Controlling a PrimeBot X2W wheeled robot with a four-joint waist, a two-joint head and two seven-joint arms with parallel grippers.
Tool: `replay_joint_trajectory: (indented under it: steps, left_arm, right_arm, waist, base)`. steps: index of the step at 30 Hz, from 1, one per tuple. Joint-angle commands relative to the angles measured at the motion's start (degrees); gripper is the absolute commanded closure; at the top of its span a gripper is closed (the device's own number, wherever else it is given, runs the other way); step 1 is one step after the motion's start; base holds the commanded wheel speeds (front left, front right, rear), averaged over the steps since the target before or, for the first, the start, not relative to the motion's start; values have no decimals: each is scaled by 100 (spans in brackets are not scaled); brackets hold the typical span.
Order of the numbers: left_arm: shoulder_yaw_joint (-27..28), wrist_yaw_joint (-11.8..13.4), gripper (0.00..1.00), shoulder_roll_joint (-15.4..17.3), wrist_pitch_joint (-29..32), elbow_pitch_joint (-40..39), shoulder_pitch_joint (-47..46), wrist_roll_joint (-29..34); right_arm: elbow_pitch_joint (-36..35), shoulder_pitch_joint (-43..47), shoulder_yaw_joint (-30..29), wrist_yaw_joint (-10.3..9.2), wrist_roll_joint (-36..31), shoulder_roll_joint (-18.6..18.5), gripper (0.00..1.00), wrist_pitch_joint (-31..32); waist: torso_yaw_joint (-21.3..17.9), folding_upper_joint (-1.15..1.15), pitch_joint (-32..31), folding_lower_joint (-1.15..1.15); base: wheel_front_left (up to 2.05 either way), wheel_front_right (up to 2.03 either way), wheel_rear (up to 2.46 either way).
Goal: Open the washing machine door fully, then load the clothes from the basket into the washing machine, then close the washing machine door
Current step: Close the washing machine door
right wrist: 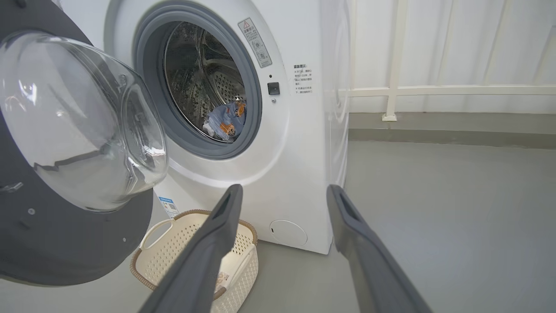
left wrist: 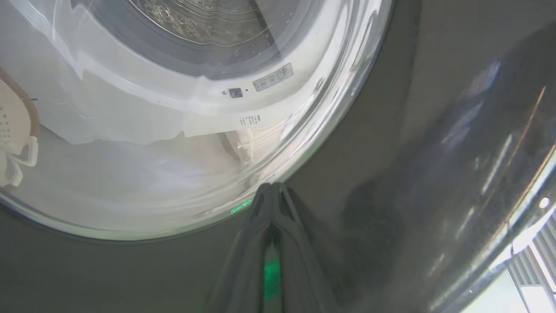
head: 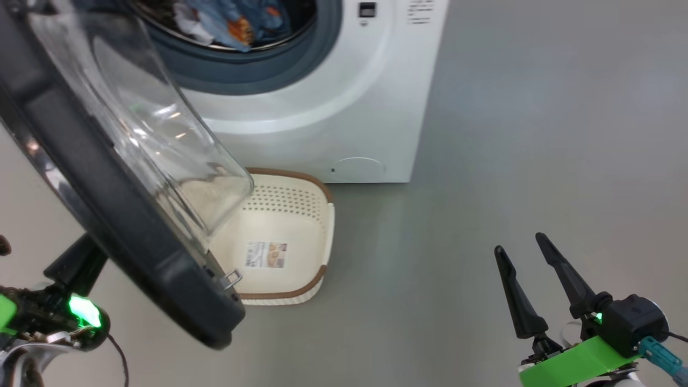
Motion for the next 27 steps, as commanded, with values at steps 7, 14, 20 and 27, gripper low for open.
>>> replay_joint_trajectory:
  steps: [7,14,20,27]
  left_arm:
    - [115,2,100,1,-146,-48,-417,181]
    - [38,-81,100,-128,-343,211,-672,393]
    - [8,-239,100,-298,-647,550,-1025,647]
    - [-34,-388,100,-503,-905,1016,-1491,864]
  right_arm:
    - [-7,-221,225,50,65,50,0,-138]
    - [110,-273,261,50,89,100,0,-215]
    - [182,-315,263,50,102,134,0,-267]
    - [214,-342,247,50,105,117,0,-300]
  waist:
    - [-555,0,-36,0]
    - [-899,0,17,0]
    - [-1094,0,38,0]
    - [-1223,0,93,0]
  base:
    - [0,0,0]
    - [0,0,0]
    - [0,0,0]
    - [0,0,0]
